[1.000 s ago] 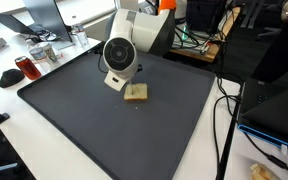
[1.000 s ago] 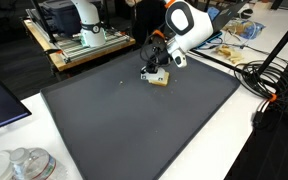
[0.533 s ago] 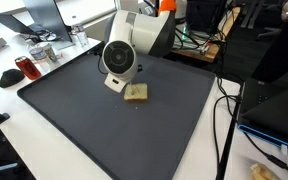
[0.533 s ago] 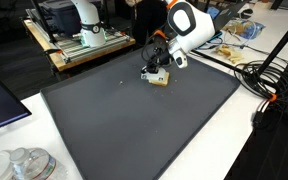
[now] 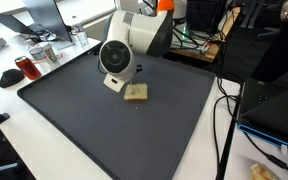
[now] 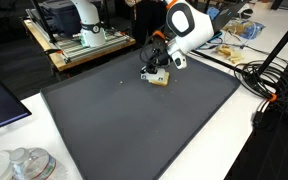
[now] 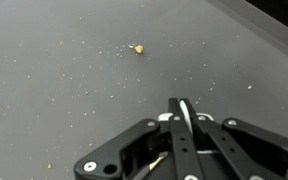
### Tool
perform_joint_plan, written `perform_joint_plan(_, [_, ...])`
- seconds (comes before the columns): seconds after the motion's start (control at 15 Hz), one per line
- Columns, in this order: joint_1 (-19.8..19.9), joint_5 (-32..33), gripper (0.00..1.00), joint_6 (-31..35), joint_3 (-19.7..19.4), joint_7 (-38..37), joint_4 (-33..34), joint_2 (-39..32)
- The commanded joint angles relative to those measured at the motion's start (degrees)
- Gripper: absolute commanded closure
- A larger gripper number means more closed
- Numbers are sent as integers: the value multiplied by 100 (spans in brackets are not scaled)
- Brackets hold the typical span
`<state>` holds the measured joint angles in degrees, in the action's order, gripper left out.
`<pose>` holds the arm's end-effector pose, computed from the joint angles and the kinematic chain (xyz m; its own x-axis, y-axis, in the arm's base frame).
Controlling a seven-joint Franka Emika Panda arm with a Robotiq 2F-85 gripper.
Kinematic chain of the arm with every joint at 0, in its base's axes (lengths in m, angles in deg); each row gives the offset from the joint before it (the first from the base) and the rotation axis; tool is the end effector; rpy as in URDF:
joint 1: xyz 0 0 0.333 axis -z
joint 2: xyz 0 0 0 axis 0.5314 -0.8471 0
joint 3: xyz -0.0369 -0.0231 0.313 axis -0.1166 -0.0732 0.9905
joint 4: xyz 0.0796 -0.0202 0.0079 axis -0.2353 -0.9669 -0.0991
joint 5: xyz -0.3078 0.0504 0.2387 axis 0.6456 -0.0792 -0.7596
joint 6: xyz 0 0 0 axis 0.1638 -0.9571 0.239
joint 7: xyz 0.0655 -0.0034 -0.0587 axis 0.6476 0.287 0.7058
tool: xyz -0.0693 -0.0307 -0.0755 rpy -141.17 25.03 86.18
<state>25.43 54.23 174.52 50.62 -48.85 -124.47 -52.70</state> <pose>0.6095 0.0744 0.1555 0.4783 0.5219 -0.7063 0.6966 -0.7152 -0.0568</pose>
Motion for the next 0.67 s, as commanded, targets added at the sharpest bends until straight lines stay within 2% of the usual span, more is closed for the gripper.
perform_joint_plan(0.0, [197, -174, 99, 260, 65, 19, -186, -160])
perform_joint_plan(0.6, [296, -214, 99, 325, 14, 9, -437, 15])
